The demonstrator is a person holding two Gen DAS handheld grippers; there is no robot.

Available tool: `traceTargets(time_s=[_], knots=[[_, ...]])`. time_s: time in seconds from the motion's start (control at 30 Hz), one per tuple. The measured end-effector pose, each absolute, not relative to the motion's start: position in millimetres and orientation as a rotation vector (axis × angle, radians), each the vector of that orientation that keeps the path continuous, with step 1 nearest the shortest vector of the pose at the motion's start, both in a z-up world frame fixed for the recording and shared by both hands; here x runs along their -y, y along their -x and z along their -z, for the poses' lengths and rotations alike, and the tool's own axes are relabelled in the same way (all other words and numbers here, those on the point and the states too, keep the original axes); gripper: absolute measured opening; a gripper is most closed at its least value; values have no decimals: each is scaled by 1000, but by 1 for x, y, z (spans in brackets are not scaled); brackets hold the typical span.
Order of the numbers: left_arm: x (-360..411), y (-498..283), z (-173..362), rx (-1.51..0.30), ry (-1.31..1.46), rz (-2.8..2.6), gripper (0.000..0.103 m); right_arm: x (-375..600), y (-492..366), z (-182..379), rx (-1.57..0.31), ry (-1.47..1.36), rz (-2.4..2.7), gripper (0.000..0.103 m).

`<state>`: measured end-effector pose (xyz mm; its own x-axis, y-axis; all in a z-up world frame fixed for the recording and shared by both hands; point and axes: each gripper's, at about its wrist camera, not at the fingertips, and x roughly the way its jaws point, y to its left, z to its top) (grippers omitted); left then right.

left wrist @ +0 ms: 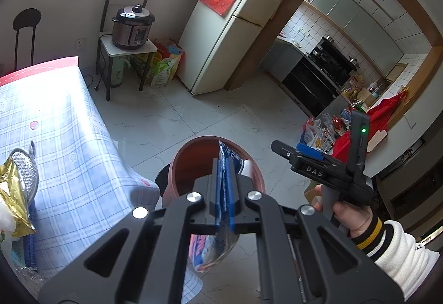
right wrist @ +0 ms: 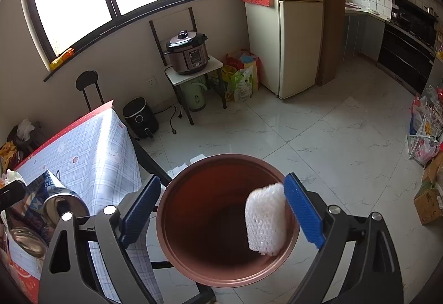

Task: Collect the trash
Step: 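Carry both items over the brown bucket and open both grippers, then withdraw both tools from the bucket back toward the table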

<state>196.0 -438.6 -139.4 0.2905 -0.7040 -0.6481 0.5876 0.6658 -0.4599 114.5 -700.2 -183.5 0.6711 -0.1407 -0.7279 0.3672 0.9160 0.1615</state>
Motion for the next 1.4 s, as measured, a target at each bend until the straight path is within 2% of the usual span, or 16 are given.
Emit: traceTargets(time_s=[0.1, 0.17, 0.23, 0.53, 0.8, 0.83, 0.87, 0.93, 1.03, 1.17, 1.4], knots=[[455, -202, 143, -947, 146, 879, 8, 701, -107, 168, -754, -295, 289, 90], [466, -203, 142, -942, 134, 894, 8, 702, -95, 157, -724, -295, 308, 96], [477, -204, 143, -942, 125, 913, 8, 702, -80, 149, -714, -291, 327, 98], [539, -211, 168, -982, 74, 967, 8, 715, -11, 156, -750, -398, 434, 98], [579, -222, 196, -1007, 18, 951, 8, 725, 15, 173, -793, -426, 498, 98], [583, -224, 198, -1003, 5, 946, 13, 725, 16, 174, -794, -429, 502, 98], [585, -226, 199, -998, -7, 941, 39, 726, 16, 174, -795, -429, 506, 98], [582, -230, 195, -963, -6, 935, 76, 725, 18, 173, -796, -424, 514, 98], [571, -231, 183, -918, -27, 931, 81, 723, 19, 167, -801, -403, 533, 98], [542, -228, 163, -874, -64, 881, 97, 712, 20, 159, -823, -377, 530, 98], [483, -210, 142, -879, -168, 782, 97, 675, 8, 165, -926, -319, 494, 98]])
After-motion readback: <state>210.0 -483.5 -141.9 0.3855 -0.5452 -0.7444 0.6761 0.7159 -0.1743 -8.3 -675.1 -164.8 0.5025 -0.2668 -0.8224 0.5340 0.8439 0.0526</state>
